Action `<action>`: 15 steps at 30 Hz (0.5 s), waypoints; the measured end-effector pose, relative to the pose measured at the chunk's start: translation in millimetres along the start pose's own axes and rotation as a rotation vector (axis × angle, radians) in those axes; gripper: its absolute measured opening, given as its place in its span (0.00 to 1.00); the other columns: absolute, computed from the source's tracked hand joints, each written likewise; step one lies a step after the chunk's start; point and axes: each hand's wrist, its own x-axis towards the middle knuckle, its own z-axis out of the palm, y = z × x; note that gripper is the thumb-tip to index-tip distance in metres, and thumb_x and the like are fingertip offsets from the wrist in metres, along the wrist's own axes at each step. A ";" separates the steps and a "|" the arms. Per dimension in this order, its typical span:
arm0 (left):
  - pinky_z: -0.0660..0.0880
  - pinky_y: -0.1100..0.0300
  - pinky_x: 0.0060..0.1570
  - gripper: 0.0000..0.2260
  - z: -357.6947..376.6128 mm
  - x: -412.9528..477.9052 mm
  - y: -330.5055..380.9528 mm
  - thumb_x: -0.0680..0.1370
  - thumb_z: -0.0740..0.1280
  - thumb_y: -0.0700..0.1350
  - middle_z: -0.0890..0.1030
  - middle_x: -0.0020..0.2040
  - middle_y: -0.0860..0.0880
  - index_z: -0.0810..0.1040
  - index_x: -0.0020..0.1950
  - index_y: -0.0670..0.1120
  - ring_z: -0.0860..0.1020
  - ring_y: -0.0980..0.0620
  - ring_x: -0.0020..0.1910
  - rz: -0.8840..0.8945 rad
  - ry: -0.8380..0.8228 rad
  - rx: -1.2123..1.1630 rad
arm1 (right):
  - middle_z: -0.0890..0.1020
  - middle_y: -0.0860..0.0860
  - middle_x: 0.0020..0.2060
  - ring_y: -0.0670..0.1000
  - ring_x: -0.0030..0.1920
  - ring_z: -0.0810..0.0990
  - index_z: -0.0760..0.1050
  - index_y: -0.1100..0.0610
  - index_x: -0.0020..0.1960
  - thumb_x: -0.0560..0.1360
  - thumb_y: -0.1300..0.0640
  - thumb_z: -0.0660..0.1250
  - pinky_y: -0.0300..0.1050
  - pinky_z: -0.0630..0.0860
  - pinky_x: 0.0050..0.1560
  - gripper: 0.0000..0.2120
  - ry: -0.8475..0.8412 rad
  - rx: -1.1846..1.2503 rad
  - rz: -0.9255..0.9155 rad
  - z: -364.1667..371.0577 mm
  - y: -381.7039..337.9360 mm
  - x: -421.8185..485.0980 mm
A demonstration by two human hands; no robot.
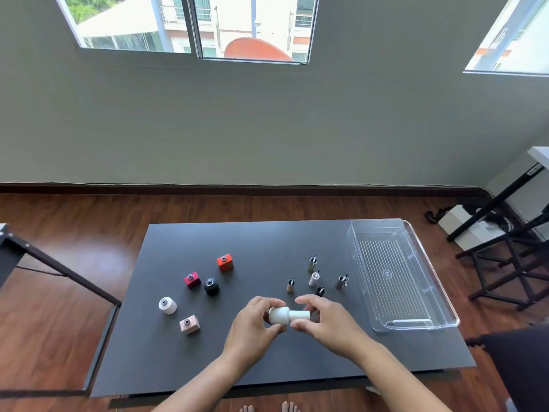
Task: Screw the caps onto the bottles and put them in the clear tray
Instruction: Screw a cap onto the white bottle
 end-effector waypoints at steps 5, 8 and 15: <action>0.73 0.67 0.47 0.16 1.7 -3.4 -1.2 0.67 0.76 0.46 0.78 0.49 0.62 0.79 0.52 0.58 0.76 0.63 0.44 -0.001 -0.004 0.025 | 0.79 0.41 0.39 0.41 0.41 0.76 0.78 0.45 0.48 0.71 0.50 0.70 0.39 0.73 0.46 0.06 0.064 -0.086 -0.086 6.4 0.5 1.9; 0.74 0.65 0.46 0.15 0.8 -2.8 -0.4 0.68 0.75 0.47 0.78 0.50 0.62 0.78 0.52 0.58 0.76 0.64 0.44 0.024 0.002 0.091 | 0.77 0.44 0.39 0.46 0.42 0.76 0.79 0.47 0.50 0.76 0.52 0.64 0.41 0.72 0.45 0.06 0.040 -0.139 -0.112 10.5 0.0 0.5; 0.74 0.58 0.46 0.13 1.3 -1.6 -2.6 0.73 0.70 0.50 0.76 0.56 0.60 0.75 0.57 0.53 0.77 0.56 0.49 0.167 -0.008 0.303 | 0.78 0.54 0.35 0.51 0.37 0.73 0.77 0.58 0.41 0.76 0.56 0.62 0.48 0.70 0.41 0.09 0.013 -0.082 -0.071 10.4 -3.6 -1.3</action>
